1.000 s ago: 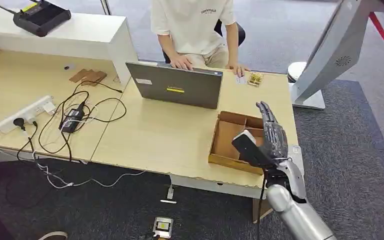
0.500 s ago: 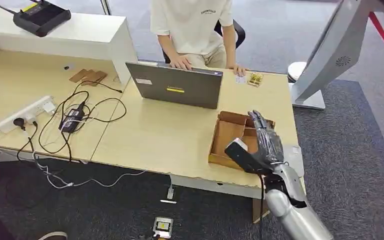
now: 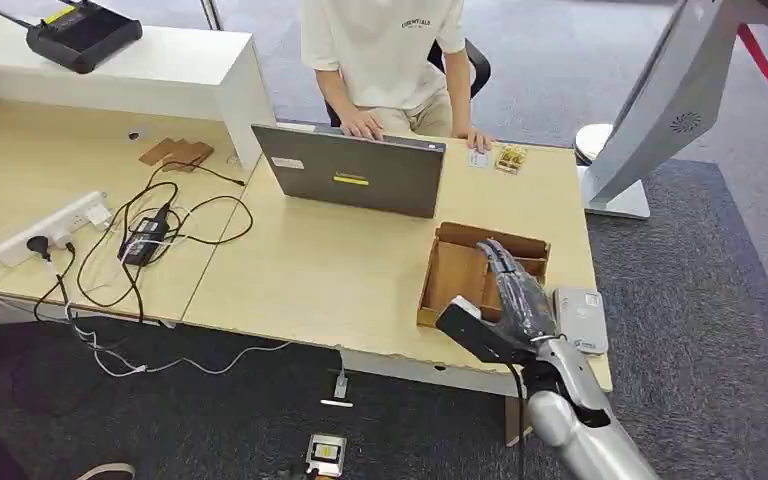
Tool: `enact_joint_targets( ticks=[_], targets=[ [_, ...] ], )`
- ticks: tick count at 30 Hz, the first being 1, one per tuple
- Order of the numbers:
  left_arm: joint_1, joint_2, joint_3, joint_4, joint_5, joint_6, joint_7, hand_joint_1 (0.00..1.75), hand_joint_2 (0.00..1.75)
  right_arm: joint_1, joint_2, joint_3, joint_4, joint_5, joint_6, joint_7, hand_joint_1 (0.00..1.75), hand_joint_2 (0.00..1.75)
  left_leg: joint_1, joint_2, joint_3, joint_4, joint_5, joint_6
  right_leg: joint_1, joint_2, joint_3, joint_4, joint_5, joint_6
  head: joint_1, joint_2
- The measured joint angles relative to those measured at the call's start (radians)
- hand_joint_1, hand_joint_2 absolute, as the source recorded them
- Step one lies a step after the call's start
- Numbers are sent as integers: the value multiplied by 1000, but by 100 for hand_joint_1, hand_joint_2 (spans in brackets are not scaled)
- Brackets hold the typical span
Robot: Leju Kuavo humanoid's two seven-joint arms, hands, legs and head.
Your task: Pass the card to the sensor for recognition and then transmit it.
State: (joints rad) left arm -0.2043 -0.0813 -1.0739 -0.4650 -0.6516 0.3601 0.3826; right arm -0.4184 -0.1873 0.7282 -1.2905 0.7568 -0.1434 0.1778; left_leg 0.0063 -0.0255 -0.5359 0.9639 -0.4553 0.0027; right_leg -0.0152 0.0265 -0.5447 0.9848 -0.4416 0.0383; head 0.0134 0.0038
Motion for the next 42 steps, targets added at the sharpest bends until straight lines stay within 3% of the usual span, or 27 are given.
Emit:
enact_joint_targets(
  ticks=[25,37,42],
  targets=[
    [-1,0,0,0,-9,-14,1,0,0,43,-13,11,-17,41,29,18,0,175,0,0,0,0,0,0,0,0,0,0,0,0,0,0],
    [-1,0,0,-1,-10,-18,11,0,0,46,-20,4,18,158,16,105,0,175,0,0,0,0,0,0,0,0,0,0,0,0,0,0],
    [-2,0,0,-2,-13,-18,19,0,0,45,-23,-15,51,231,-17,174,0,175,0,0,0,0,0,0,0,0,0,0,0,0,0,0]
  ],
)
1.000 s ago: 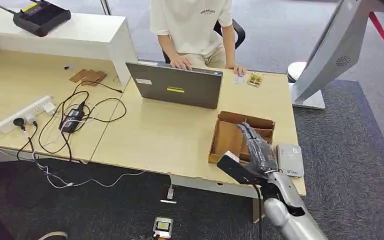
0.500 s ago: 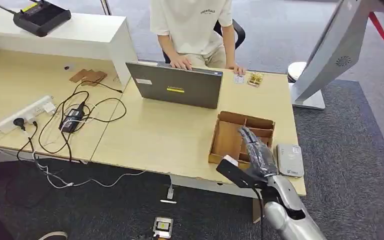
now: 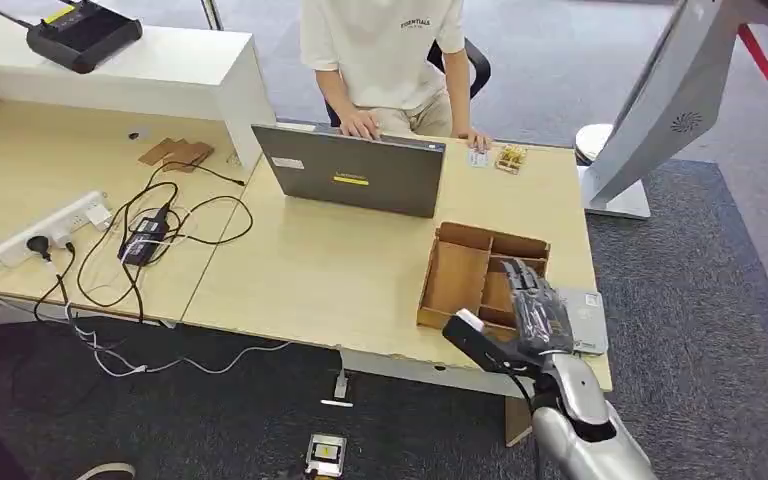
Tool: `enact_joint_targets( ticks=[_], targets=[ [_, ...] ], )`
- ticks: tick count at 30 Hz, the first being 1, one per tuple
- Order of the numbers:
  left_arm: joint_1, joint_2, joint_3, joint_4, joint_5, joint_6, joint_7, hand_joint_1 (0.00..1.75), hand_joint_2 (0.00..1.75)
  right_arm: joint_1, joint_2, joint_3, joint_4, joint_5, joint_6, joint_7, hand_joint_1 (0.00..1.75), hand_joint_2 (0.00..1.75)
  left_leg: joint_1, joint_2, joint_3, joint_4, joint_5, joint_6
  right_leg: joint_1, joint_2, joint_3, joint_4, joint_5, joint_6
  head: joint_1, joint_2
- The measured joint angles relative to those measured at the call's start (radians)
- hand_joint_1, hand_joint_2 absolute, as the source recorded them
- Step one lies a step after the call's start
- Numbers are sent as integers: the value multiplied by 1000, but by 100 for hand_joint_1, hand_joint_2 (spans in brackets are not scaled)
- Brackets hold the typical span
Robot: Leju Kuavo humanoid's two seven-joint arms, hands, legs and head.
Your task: Pass the card to the sensor for recognition and then transmit it.
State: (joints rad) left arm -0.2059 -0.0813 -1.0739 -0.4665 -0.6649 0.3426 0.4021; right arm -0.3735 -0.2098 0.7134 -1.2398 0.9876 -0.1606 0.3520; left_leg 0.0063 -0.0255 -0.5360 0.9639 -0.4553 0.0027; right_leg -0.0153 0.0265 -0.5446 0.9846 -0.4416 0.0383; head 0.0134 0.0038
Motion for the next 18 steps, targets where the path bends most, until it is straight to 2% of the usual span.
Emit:
enact_joint_targets(
  ticks=[5,18],
  targets=[
    [0,0,0,0,-5,-2,3,0,0,0,-5,-24,31,8,-8,21,0,175,0,0,0,0,0,0,0,0,0,0,0,0,0,0],
    [-3,0,0,0,-10,-9,4,0,0,8,-13,-62,68,-6,-8,20,0,175,0,0,0,0,0,0,0,0,0,0,0,0,0,0]
  ],
)
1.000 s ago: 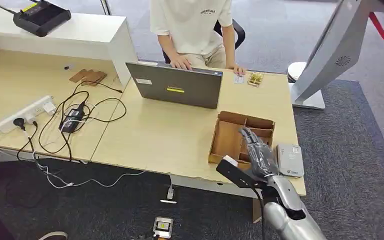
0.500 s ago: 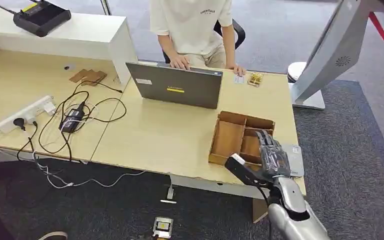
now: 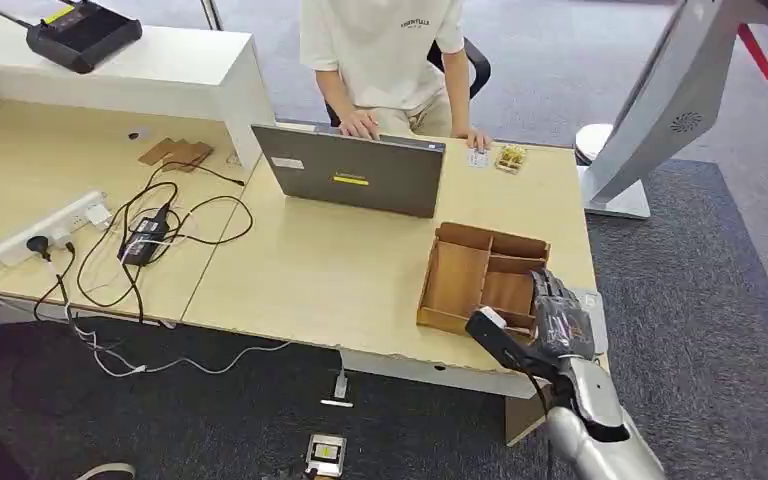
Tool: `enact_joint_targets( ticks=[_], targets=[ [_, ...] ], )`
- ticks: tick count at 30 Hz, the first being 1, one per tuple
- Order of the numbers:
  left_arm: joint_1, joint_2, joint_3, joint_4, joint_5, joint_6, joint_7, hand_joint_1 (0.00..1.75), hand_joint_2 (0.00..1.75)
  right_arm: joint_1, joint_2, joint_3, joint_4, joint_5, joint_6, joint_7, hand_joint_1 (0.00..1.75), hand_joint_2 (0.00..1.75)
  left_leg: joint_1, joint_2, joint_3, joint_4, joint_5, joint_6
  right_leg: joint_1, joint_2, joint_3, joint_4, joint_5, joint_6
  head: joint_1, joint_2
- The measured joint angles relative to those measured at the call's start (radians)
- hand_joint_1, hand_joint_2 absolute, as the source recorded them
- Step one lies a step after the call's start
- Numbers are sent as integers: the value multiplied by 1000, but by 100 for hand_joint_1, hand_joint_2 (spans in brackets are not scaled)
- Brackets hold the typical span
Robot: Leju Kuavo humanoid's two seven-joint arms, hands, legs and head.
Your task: Pass the card to the sensor for recognition and then transmit it.
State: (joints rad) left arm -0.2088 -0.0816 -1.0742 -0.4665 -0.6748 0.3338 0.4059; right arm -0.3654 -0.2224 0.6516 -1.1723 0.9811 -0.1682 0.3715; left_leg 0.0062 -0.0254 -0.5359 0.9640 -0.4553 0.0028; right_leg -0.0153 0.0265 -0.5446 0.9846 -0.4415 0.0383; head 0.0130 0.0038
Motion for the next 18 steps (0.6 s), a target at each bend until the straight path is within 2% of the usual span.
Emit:
enact_joint_targets(
  ticks=[7,18],
  targets=[
    [0,0,0,0,-1,0,0,0,0,0,0,-2,6,-10,-6,-23,0,175,0,0,0,0,0,0,0,0,0,0,0,0,0,0],
    [-1,0,0,0,-3,0,-12,0,0,-1,5,-2,6,-84,-41,-102,0,175,0,0,0,0,0,0,0,0,0,0,0,0,0,0]
  ],
)
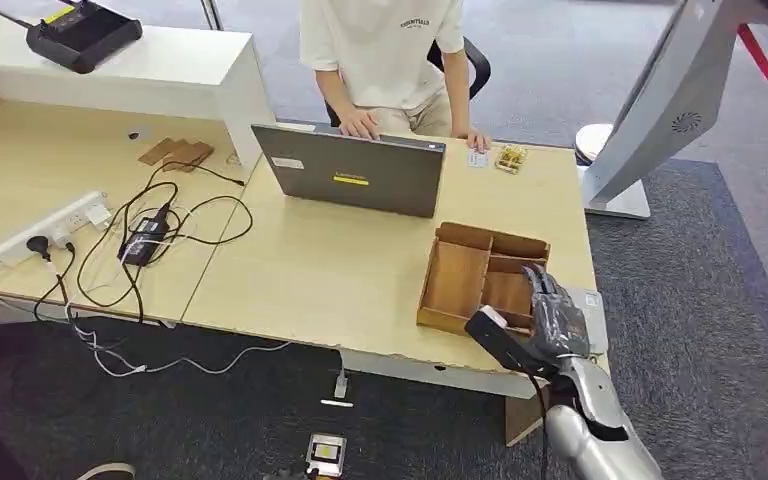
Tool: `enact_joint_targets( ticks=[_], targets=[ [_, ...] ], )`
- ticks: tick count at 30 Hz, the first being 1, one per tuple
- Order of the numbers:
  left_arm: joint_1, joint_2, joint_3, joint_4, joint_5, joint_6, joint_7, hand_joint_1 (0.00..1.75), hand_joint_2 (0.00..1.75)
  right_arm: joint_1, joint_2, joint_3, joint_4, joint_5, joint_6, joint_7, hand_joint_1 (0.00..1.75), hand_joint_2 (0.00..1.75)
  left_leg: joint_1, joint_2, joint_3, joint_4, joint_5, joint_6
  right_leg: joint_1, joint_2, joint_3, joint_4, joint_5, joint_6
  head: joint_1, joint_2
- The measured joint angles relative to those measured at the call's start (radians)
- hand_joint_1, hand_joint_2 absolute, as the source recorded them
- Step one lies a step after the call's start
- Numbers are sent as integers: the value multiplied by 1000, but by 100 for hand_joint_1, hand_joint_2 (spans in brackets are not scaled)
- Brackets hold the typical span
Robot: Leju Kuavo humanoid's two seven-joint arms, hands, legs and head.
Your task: Pass the card to the sensor for recognition and then transmit it.
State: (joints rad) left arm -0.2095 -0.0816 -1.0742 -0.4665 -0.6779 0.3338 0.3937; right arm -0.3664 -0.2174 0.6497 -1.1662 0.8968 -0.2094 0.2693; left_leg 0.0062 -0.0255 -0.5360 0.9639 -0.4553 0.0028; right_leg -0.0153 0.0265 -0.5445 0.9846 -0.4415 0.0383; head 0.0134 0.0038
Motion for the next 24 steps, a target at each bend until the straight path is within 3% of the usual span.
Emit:
enact_joint_targets(
  ticks=[17,18,19,20,21,24],
  targets=[
    [0,0,0,0,1,0,-3,0,0,-11,5,4,23,-2,13,0,0,175,0,0,0,0,0,0,0,0,0,0,0,0,0,0],
    [0,0,0,0,2,0,-3,0,0,-13,5,5,26,1,15,0,45,175,0,0,0,0,0,0,0,0,0,0,0,0,0,0],
    [0,0,0,0,2,0,-3,0,0,-15,5,5,29,1,17,0,45,175,0,0,0,0,0,0,0,0,0,0,0,0,0,0],
    [0,0,0,0,3,0,-3,0,0,-18,6,6,33,0,19,0,159,175,0,0,0,0,0,0,0,0,0,0,0,0,0,0],
    [0,0,0,0,4,0,-3,0,0,-20,7,6,34,0,21,0,175,175,0,0,0,0,0,0,0,0,0,0,0,0,0,0],
    [0,0,0,0,5,0,-3,0,0,-22,9,7,39,-9,33,-3,175,175,0,0,0,0,0,0,0,0,0,0,0,0,0,0]
  ],
)
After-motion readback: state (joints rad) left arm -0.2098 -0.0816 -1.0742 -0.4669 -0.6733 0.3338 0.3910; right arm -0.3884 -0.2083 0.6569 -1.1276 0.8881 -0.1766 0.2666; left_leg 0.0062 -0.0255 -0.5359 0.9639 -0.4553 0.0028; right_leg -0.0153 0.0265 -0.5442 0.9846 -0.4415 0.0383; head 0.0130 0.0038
